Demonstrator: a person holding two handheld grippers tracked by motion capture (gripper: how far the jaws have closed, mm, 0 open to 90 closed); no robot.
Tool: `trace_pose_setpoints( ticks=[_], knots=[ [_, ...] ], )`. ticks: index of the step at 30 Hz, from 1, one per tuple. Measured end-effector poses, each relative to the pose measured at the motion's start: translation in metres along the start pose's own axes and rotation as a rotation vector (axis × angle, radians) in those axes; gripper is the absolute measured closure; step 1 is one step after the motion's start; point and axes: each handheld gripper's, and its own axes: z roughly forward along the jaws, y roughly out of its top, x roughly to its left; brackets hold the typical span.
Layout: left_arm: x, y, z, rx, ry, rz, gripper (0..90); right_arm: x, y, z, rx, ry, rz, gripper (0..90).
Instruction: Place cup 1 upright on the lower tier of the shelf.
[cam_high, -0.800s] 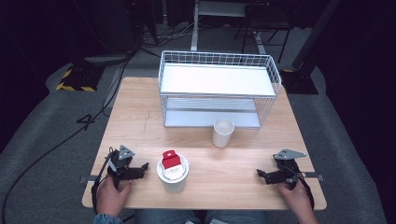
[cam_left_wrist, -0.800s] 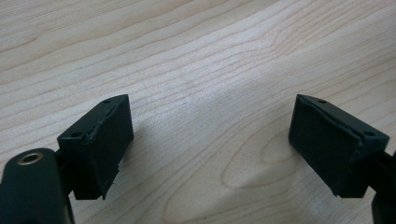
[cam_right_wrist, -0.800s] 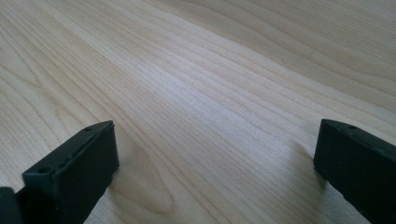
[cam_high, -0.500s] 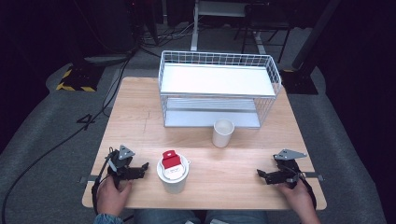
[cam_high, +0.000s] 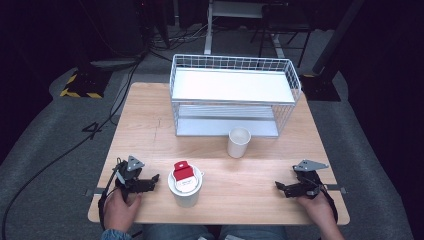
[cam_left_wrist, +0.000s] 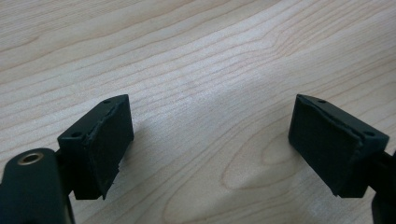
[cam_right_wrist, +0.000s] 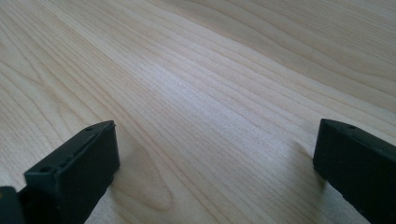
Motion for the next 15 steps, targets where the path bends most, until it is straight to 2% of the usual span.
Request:
trace_pose_setpoints(
  ticks=[11, 15],
  knots=[
    [0.0, 0.0, 0.0, 0.0, 0.0, 0.0, 14.6, -0.0001, 0.0021, 0.0011, 0.003, -0.009, 0.021, 1.0],
    [0.0001, 0.0005, 0.0004, 0.001, -0.002, -0.001, 14.6, -0.0008, 0.0033, -0.002, -0.015, 0.0, 0.034, 2.8]
  ],
)
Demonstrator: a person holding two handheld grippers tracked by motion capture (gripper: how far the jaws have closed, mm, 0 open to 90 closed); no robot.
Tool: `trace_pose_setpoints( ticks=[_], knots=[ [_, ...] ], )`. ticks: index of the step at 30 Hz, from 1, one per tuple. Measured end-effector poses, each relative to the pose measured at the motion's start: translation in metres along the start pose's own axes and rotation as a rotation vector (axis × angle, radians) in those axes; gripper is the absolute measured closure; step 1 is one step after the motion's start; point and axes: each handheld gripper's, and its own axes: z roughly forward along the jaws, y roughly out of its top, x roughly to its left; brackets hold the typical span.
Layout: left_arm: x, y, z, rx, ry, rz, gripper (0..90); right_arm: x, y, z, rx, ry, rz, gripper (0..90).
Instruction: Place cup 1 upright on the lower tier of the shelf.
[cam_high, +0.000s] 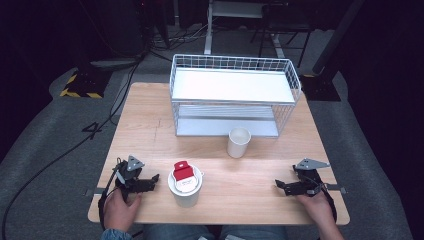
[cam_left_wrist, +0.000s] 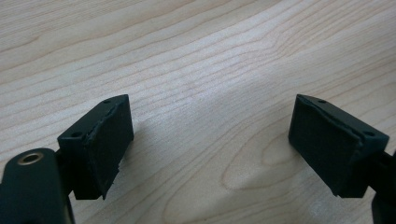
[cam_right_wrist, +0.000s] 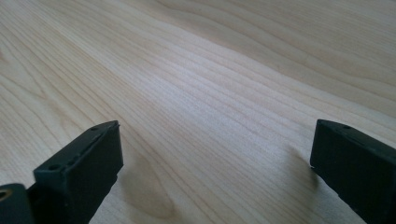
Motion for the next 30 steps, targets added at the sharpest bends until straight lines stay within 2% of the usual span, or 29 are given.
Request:
trace_pose_setpoints(
  ticks=[6, 9, 10, 19, 30],
  knots=[
    [0.0, 0.002, 0.001, 0.0, 0.008, -0.001, 14.5, 0.003, 0.006, -0.007, -0.038, 0.017, -0.002, 2.9],
    [-0.001, 0.003, 0.003, -0.004, 0.009, -0.019, 14.5, 0.007, 0.012, -0.011, -0.058, 0.023, -0.013, 2.9],
    [0.0, 0.003, 0.003, 0.0, 0.01, -0.008, 14.5, 0.007, 0.013, -0.011, -0.063, 0.027, -0.012, 3.0],
    [0.0, 0.006, 0.006, -0.004, 0.013, -0.021, 14.5, 0.015, 0.026, -0.018, -0.109, 0.046, -0.029, 3.6],
    [0.0, 0.005, 0.006, -0.004, 0.013, -0.021, 14.5, 0.029, 0.053, -0.012, -0.149, 0.086, -0.065, 4.3]
  ],
)
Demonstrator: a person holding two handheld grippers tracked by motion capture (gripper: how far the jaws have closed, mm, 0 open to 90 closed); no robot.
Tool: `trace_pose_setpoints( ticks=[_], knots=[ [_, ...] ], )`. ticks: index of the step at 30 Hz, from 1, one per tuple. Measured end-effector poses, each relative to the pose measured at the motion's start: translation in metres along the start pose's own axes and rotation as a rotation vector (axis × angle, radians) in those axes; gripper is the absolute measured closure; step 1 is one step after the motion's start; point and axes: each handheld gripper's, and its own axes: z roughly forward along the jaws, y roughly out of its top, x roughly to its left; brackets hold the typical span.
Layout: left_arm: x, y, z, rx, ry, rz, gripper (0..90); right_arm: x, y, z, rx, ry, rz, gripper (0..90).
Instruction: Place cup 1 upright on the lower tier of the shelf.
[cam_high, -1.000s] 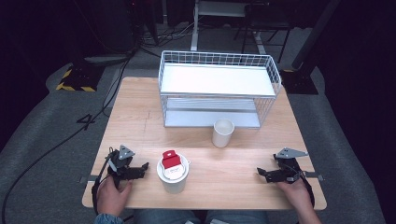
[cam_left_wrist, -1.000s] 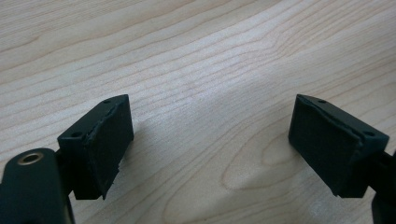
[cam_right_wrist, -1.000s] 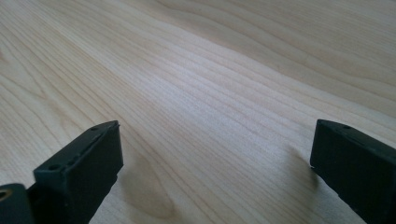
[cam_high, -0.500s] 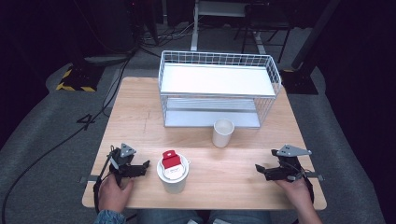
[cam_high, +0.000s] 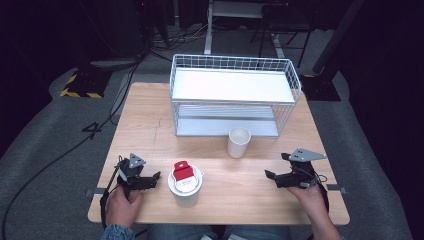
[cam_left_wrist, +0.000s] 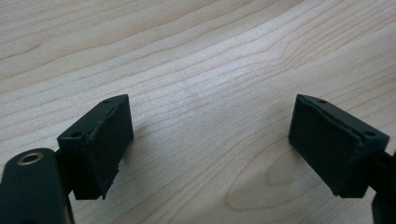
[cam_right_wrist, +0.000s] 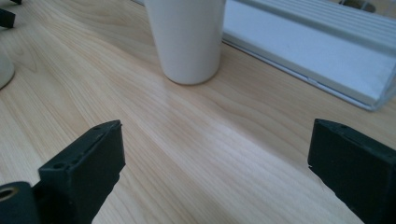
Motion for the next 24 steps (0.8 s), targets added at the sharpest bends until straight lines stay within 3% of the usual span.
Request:
trace_pose_setpoints(
  ticks=[8, 24],
  knots=[
    [0.0, 0.0, 0.0, 0.0, 0.0, 0.0, 14.5, 0.013, 0.028, 0.019, 0.006, 0.024, -0.068, 5.4],
    [0.0, 0.0, 0.0, 0.0, 0.0, 0.0, 14.4, 0.015, 0.051, 0.059, 0.026, 0.047, -0.086, 5.5]
  ],
)
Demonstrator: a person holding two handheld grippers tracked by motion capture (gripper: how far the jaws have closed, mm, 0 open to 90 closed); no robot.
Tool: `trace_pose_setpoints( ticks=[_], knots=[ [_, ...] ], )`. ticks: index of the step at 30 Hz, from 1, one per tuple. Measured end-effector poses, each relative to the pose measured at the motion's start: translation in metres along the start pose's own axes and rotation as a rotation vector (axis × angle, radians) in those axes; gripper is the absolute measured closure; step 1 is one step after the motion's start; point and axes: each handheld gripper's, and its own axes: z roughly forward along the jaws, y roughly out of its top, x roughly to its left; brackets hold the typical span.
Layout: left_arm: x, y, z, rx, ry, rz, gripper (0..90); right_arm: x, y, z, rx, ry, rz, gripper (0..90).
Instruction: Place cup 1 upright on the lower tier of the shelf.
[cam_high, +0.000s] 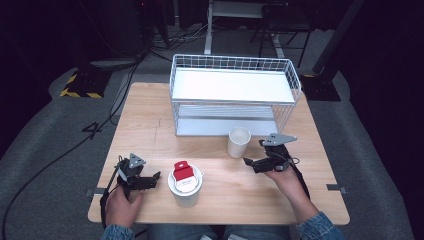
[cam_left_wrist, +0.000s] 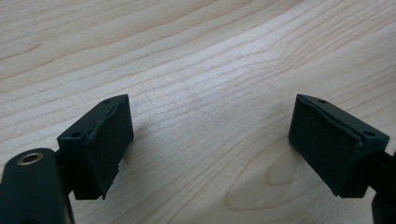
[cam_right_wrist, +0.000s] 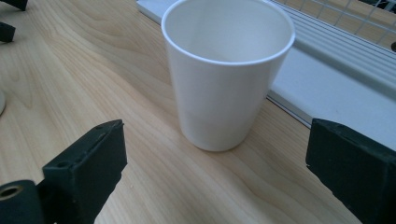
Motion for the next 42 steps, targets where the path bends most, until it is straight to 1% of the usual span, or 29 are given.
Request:
trace_pose_setpoints(
  ticks=[1, 3, 4, 5, 6, 7, 8, 9, 12, 13, 14, 15, 19, 20, 21, 24, 31, 37, 42],
  knots=[
    [0.0, 0.0, 0.0, 0.0, 0.0, 0.0, 14.5, 0.0, 0.001, 0.007, 0.001, 0.002, 0.005, 5.5],
    [0.0, 0.0, 0.0, 0.0, 0.0, 0.0, 14.5, -0.001, 0.002, 0.013, -0.001, 0.003, 0.006, 5.9],
    [0.0, 0.0, 0.0, 0.0, 0.0, 0.0, 14.5, -0.001, 0.002, 0.013, -0.001, 0.003, 0.006, 5.9],
    [0.0, 0.0, 0.0, 0.0, 0.0, 0.0, 14.5, 0.0, 0.003, 0.02, -0.004, -0.004, 0.004, 7.4],
    [0.0, 0.0, 0.0, 0.0, 0.0, 0.0, 14.5, 0.0, 0.003, 0.02, -0.004, -0.004, 0.004, 7.4],
    [0.0, 0.0, 0.0, 0.0, 0.0, 0.0, 14.5, -0.001, 0.003, 0.025, -0.004, -0.012, 0.006, 8.8],
    [0.0, 0.0, 0.0, 0.0, 0.0, 0.0, 14.5, -0.001, 0.003, 0.025, -0.004, -0.012, 0.006, 8.8],
    [0.0, 0.0, 0.0, 0.0, 0.0, 0.0, 14.5, -0.002, 0.003, 0.031, -0.009, -0.001, 0.018, 10.4],
    [0.0, 0.0, 0.0, 0.0, 0.0, 0.0, 14.5, -0.002, 0.003, 0.035, -0.014, 0.008, 0.03, 12.0],
    [0.0, 0.0, 0.0, 0.0, 0.0, 0.0, 14.5, -0.003, 0.003, 0.039, -0.019, 0.011, 0.04, 13.7],
    [0.0, 0.0, 0.0, 0.0, 0.0, 0.0, 14.5, -0.003, 0.003, 0.039, -0.019, 0.011, 0.04, 13.7],
    [0.0, 0.0, 0.0, 0.0, 0.0, 0.0, 14.5, -0.004, 0.003, 0.044, -0.023, 0.017, 0.053, 14.6],
    [0.0, 0.0, 0.0, 0.0, 0.0, 0.0, 14.4, -0.006, 0.002, 0.052, -0.028, 0.02, 0.076, 14.8],
    [0.0, 0.0, 0.0, 0.0, 0.0, 0.0, 14.5, -0.006, 0.002, 0.052, -0.028, 0.02, 0.076, 14.8],
    [0.0, 0.0, 0.0, 0.0, 0.0, 0.0, 14.5, -0.007, 0.001, 0.056, -0.028, 0.018, 0.076, 14.8],
    [0.0, 0.0, 0.0, 0.0, 0.0, 0.0, 14.5, -0.006, 0.001, 0.06, -0.028, 0.015, 0.073, 15.0],
    [0.0, 0.0, 0.0, 0.0, 0.0, 0.0, 14.4, -0.006, -0.003, 0.071, -0.033, 0.006, 0.088, 15.3],
    [0.0, 0.0, 0.0, 0.0, 0.0, 0.0, 14.5, -0.003, -0.004, 0.075, -0.049, -0.004, 0.086, 15.6],
    [0.0, 0.0, 0.0, 0.0, 0.0, -0.001, 14.5, -0.002, -0.006, 0.079, -0.049, -0.011, 0.087, 15.6]
  ],
)
